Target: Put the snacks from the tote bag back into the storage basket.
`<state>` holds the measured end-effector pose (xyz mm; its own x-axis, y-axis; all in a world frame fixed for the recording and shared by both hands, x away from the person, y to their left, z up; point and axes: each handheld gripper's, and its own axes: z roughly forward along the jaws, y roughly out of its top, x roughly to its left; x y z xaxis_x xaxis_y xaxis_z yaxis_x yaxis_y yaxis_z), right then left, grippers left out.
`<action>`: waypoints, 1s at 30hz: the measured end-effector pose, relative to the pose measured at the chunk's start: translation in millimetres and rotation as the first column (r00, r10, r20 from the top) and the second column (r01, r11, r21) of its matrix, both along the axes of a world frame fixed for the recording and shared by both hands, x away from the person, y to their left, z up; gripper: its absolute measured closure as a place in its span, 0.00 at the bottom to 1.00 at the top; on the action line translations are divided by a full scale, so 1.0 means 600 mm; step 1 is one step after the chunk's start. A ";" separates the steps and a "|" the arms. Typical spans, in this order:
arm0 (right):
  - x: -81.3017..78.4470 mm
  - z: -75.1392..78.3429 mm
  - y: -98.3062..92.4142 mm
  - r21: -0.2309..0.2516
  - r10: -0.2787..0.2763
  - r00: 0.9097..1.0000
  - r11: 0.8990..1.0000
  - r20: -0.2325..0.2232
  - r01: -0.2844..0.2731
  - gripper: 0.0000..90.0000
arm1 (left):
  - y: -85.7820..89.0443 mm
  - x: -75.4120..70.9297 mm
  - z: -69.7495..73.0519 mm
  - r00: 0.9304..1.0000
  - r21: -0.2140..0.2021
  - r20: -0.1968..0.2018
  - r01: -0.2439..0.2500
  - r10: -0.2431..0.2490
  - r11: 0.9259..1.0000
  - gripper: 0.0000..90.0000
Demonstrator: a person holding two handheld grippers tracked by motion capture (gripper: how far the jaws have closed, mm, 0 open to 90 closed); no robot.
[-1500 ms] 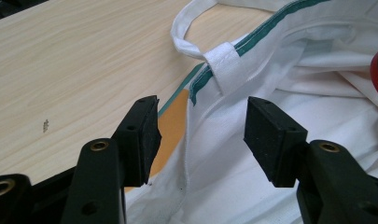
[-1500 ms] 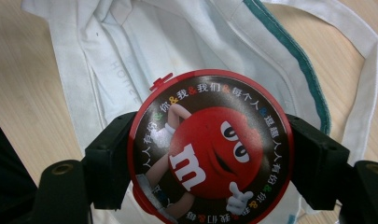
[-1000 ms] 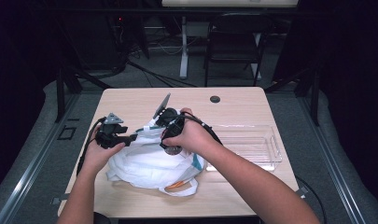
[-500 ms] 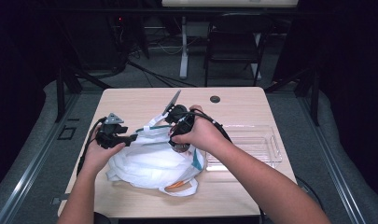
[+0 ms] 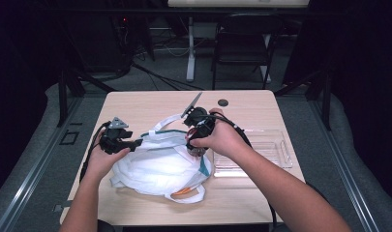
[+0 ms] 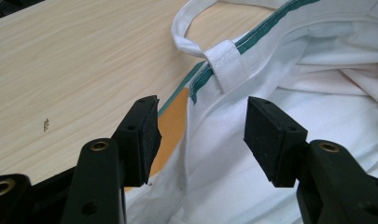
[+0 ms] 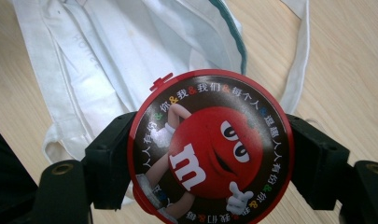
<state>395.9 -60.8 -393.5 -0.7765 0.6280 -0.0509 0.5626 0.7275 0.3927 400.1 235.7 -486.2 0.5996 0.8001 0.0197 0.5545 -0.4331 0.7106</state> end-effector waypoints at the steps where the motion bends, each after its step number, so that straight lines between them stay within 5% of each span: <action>1: 0.000 0.000 -0.004 0.000 -0.004 1.000 1.000 0.000 0.004 0.28 | 0.000 0.000 0.000 1.000 0.002 -0.003 0.003 -0.003 1.000 0.50; 30: -0.003 0.013 -0.100 -0.025 -0.079 0.996 0.996 0.027 0.080 0.28 | 0.000 0.000 -0.001 1.000 0.003 -0.007 0.001 -0.001 1.000 0.50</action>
